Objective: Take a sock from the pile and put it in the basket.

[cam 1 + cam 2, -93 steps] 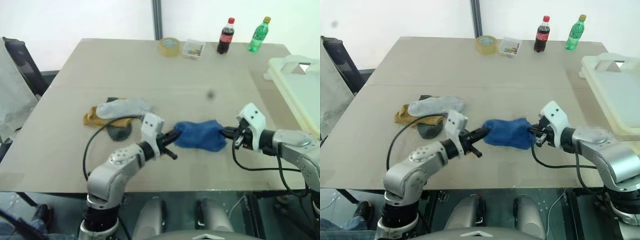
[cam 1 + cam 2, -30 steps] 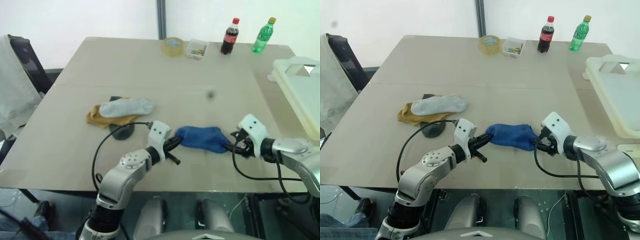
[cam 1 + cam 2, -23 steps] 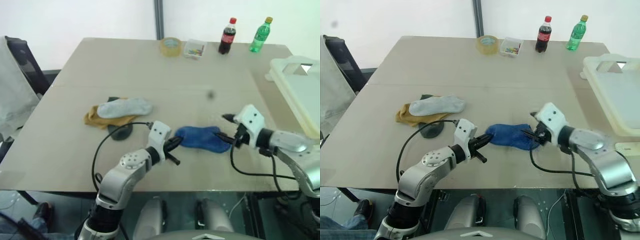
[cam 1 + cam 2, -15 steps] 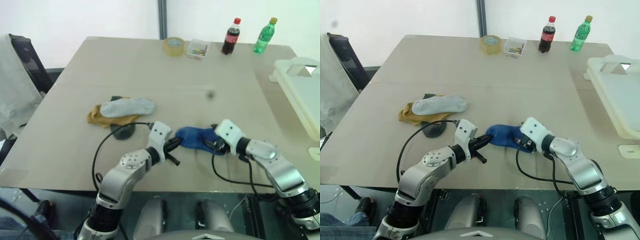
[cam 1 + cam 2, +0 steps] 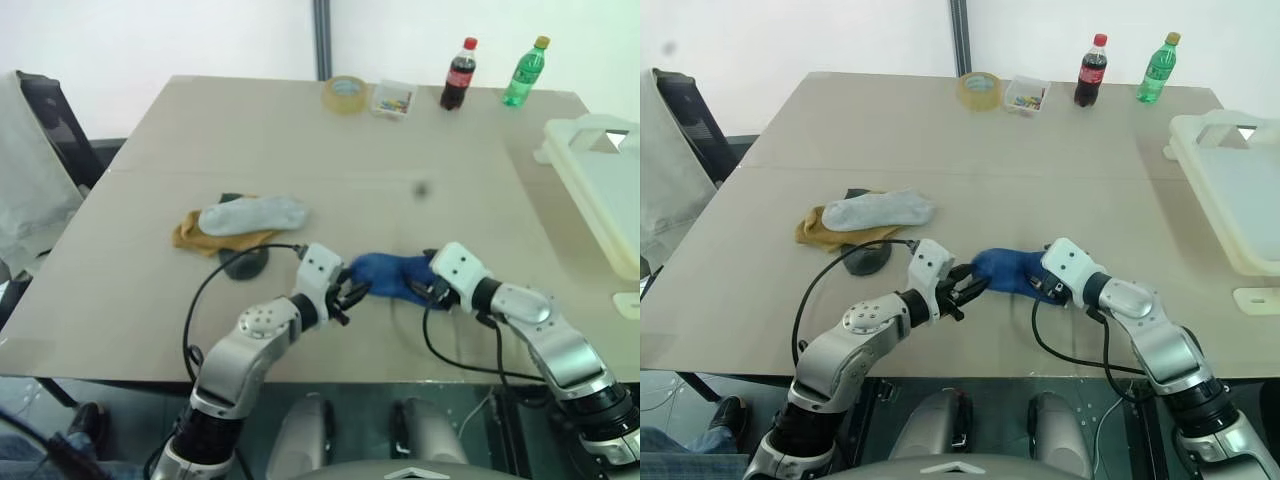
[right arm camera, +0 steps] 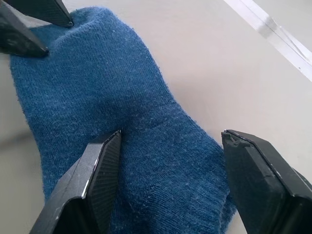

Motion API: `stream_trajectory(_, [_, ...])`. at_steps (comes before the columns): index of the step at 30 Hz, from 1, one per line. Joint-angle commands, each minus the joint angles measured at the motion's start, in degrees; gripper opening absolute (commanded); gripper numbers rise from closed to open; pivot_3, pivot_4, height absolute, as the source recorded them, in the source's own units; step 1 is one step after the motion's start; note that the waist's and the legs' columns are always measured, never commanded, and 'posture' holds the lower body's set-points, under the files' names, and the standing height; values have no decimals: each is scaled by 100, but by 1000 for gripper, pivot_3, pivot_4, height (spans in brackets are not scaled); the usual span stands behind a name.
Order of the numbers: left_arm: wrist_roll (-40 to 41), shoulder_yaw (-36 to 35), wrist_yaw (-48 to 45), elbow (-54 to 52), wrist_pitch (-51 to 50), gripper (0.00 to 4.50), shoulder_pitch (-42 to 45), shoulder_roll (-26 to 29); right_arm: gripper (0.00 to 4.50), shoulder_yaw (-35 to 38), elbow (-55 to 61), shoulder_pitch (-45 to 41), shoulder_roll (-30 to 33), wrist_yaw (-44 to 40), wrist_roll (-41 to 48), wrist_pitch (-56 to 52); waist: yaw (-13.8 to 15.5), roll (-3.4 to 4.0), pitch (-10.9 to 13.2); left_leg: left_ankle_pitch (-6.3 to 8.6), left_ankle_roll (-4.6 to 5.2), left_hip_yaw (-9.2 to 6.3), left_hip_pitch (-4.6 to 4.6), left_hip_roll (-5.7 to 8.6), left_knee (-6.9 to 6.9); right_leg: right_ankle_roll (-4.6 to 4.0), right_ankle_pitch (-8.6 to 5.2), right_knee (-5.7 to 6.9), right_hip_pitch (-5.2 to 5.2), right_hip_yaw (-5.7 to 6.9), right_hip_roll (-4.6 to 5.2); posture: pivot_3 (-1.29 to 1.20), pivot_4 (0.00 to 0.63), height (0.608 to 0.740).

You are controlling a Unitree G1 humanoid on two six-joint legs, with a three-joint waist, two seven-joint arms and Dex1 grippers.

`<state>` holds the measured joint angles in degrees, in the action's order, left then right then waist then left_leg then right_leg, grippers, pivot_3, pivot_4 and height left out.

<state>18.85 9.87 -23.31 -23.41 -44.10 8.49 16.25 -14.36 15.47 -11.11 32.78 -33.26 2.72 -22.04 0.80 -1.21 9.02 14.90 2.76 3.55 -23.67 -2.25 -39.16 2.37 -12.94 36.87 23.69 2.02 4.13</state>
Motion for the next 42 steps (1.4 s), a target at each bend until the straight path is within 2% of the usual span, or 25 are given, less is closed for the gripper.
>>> stream_trajectory(1, [666,-782,92,298,-538,2215,103,-310,3358,-36,-149,134,-2,-43,-125,-100,1,-1,-1,0,0,0,0,0,0,0,0,1,0,0,0,0,150,740])
stream_trajectory(6, [1498,-1557,-35,1364,-1845,2215,765,-338,3358,-64,-224,69,-95,-32,-177,-165,6,-8,-18,0,0,-2,10,3,-5,3,-1,3,-13,4,-3,0,150,740])
stream_trajectory(10, [1960,-1562,-398,1826,-2683,2215,1174,-89,3358,-51,-240,75,-132,-23,-236,-185,-13,2,-43,-2,-1,-3,27,5,-8,12,-6,11,-24,-2,-9,0,150,740])
stream_trajectory(13, [2444,-1510,-882,2244,-3183,2215,1496,-144,3358,-92,-215,102,-179,-8,-275,-201,-4,4,-49,-2,-1,-1,28,5,-6,2,-1,12,-25,-6,-9,0,150,740])
stream_trajectory(16, [2507,-1300,-1124,2749,-3466,2215,1753,-165,3358,-114,-199,99,-216,-15,-313,-218,-2,1,-51,-1,-1,0,27,8,-6,2,-1,10,-25,-9,-7,0,150,740])
stream_trajectory(21, [2397,-1251,-1326,3595,-3263,2215,2189,-424,3358,-102,-216,88,-243,-35,-377,-223,-2,1,-53,-1,-1,0,28,9,-6,1,-1,10,-25,-10,-8,0,150,740])
stream_trajectory(25, [2575,-1799,-1344,4220,-2984,2215,2544,-700,3358,-94,-210,92,-252,-18,-414,-234,-6,0,-54,-1,-1,1,28,10,-7,1,0,10,-25,-11,-7,0,150,740])
stream_trajectory(29, [2787,-2136,-1531,4049,-2622,2215,2556,-808,3358,-72,-200,122,-263,-4,-439,-235,-16,0,-53,-1,-1,1,21,6,-6,0,0,11,-17,-12,-8,0,150,740])
stream_trajectory(34, [2663,-2283,-1592,3913,-1902,2215,2422,-861,3358,-80,-202,133,-274,-2,-449,-226,-13,-1,-52,-1,-1,0,12,4,-6,-2,1,9,-12,-12,-5,0,150,740])
stream_trajectory(42, [2829,-2084,-1598,3815,-2064,2215,2371,-1110,3358,-107,-275,79,-280,-42,-483,-167,-15,-1,-52,-1,-1,0,11,6,-6,-2,1,8,-12,-11,-5,0,150,740])
